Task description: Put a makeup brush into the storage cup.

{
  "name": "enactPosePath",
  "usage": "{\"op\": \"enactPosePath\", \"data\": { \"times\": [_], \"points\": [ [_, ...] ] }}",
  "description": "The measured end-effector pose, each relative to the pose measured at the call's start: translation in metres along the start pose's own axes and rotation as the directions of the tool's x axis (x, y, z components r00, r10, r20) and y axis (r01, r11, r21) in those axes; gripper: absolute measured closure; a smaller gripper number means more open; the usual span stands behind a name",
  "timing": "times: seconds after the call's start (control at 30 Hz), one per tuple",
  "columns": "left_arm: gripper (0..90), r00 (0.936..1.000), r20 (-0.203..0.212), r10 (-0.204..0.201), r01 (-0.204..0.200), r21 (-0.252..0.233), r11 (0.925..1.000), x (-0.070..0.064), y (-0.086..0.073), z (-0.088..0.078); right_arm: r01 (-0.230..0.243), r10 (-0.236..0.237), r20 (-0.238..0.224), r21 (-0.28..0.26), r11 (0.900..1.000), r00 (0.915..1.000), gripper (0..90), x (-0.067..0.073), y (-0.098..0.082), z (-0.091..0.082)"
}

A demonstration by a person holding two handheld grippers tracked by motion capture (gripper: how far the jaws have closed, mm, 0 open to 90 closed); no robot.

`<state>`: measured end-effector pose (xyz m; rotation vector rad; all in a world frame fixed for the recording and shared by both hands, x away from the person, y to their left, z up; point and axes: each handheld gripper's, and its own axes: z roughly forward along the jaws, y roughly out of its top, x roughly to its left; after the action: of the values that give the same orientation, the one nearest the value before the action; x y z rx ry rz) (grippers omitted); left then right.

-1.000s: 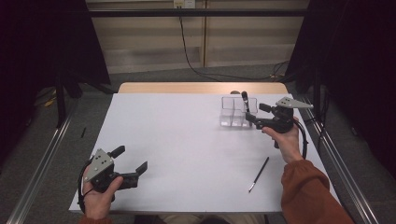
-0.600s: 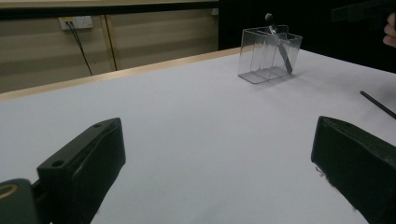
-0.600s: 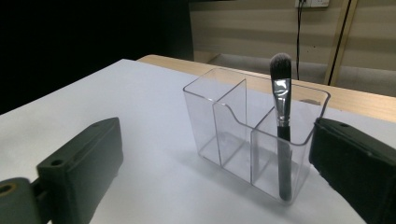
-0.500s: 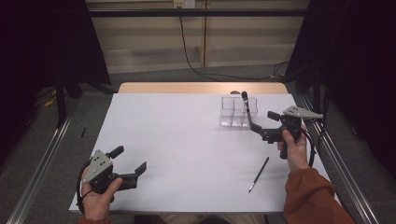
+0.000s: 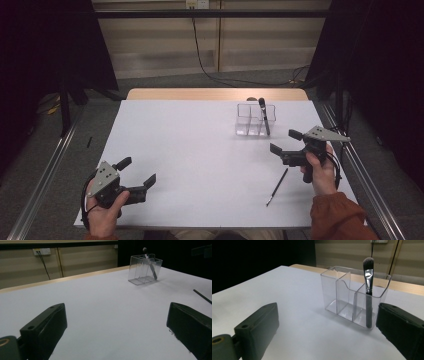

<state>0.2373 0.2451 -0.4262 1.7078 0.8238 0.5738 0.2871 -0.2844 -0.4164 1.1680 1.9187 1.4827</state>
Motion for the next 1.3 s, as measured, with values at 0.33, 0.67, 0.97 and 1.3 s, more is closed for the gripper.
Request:
{"op": "enactPosePath", "data": {
  "times": [0.33,0.67,0.97,1.3],
  "points": [
    [3.0,0.9999,-0.012,-0.007,0.006,-0.003,1.0,0.0,-0.001,0.0,0.003,-0.003,0.006,-0.001,1.0,1.0,3.7,0.011,-0.015,-0.02],
    [3.0,0.9996,-0.021,-0.017,0.017,-0.013,0.9998,0.0,-0.003,-0.002,-0.026,0.026,0.001,-0.004,1.0,0.9997,3.1,0.021,-0.028,-0.042],
    [3.0,0.9996,-0.024,-0.011,0.01,-0.018,0.9998,-0.002,-0.002,-0.006,-0.03,0.03,0.003,0.0,1.0,0.9995,2.8,0.026,-0.04,-0.054],
    [3.0,0.9999,-0.014,-0.008,0.007,-0.009,0.9999,-0.001,-0.003,-0.004,-0.04,0.04,-0.023,-0.014,0.999,0.9989,1.3,0.023,-0.037,-0.054]
  ]
}}
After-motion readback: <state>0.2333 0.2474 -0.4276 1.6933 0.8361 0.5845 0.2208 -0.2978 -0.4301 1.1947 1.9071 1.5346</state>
